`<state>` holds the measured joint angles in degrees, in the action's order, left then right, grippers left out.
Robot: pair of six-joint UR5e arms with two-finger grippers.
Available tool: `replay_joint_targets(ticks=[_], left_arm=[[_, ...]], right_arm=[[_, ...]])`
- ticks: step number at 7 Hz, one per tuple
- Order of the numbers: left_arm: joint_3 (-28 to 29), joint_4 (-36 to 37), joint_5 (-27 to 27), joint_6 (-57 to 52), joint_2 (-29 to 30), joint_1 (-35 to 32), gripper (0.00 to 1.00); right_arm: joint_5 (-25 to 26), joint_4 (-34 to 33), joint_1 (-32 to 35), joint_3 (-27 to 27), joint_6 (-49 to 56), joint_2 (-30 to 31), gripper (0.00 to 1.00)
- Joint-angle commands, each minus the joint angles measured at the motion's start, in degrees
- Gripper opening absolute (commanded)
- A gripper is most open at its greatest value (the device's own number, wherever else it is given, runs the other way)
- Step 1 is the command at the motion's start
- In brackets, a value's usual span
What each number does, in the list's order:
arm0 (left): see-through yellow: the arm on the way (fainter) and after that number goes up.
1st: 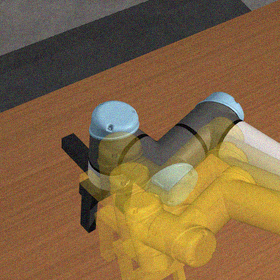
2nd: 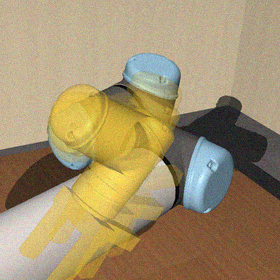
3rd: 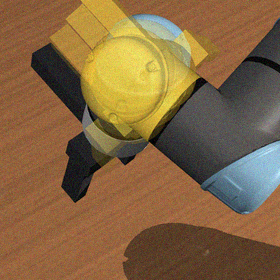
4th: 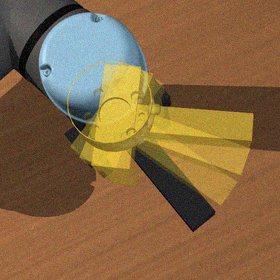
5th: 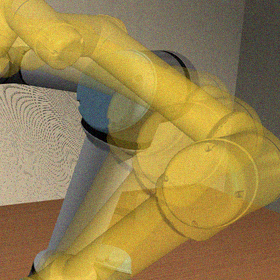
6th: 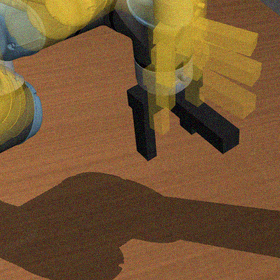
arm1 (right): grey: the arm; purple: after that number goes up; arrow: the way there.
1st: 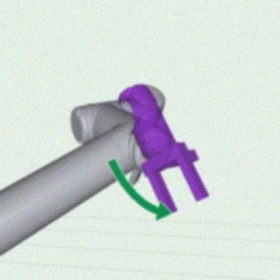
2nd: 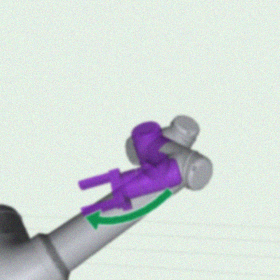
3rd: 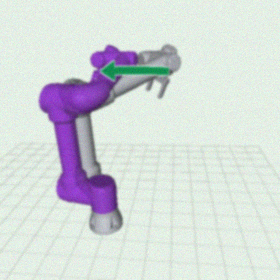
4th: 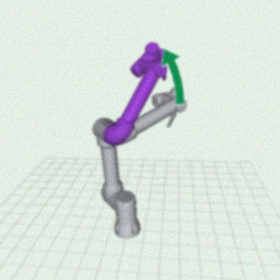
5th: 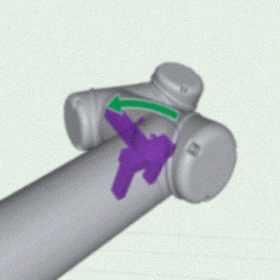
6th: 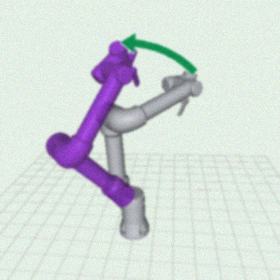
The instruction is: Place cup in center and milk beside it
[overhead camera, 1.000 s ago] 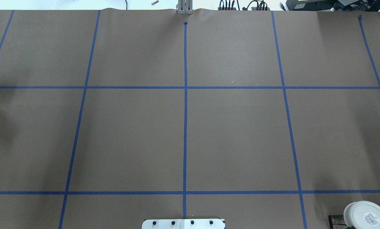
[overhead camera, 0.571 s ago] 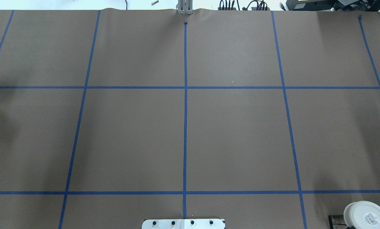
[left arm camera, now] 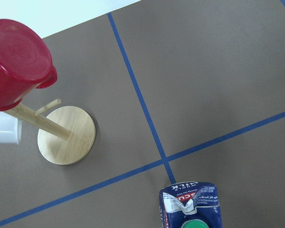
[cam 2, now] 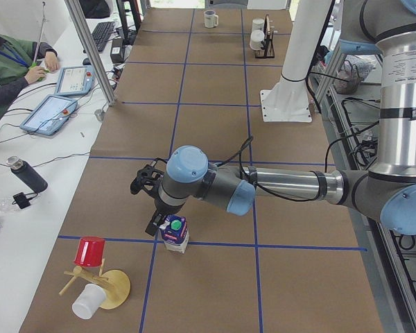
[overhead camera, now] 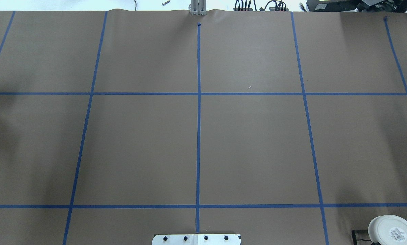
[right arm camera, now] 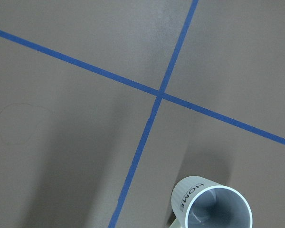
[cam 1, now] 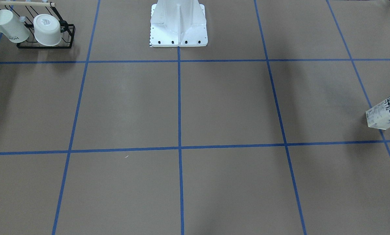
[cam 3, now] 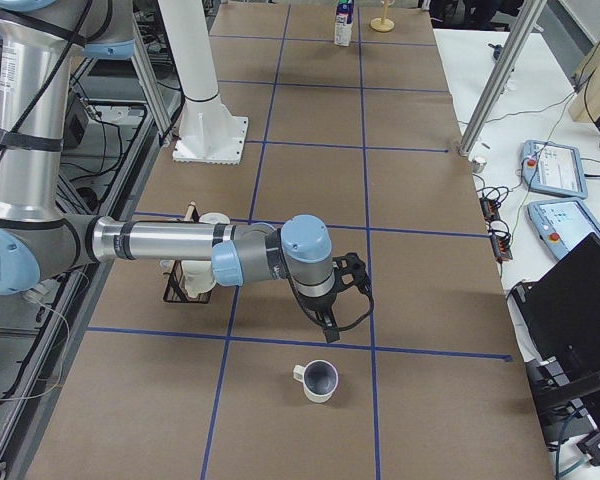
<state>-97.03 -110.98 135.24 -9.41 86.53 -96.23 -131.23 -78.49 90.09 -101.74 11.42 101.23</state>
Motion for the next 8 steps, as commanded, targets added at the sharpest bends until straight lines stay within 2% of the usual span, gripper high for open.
replay_joint_targets(ticks=[1,2,5,6,7,8], left_arm=[[0.0,-1.3,-0.1,0.2,0.0,0.0,0.98],[-0.1,-1.8,-0.1,0.2,-0.1,0.0,0.98],[-0.1,-2.5,-0.1,0.2,-0.1,0.0,0.98],[-0.1,-2.8,-0.1,0.2,-0.1,0.0,0.98],[0.0,-3.4,-0.1,0.4,-0.1,0.0,0.98],[0.0,-3.6,-0.1,0.4,-0.1,-0.1,0.98]], right_arm=[[0.3,0.4,0.0,2.2,-3.2,-0.2,0.93],[0.3,1.1,-0.2,4.2,-3.9,-0.9,0.86],[3.4,3.9,-5.7,8.9,-3.9,-1.8,0.8],[3.7,5.0,-6.6,12.3,-3.9,-3.2,0.78],[4.3,9.6,-7.2,16.9,-4.0,-4.1,0.76],[4.4,11.4,-7.4,18.8,-4.5,-4.7,0.72]])
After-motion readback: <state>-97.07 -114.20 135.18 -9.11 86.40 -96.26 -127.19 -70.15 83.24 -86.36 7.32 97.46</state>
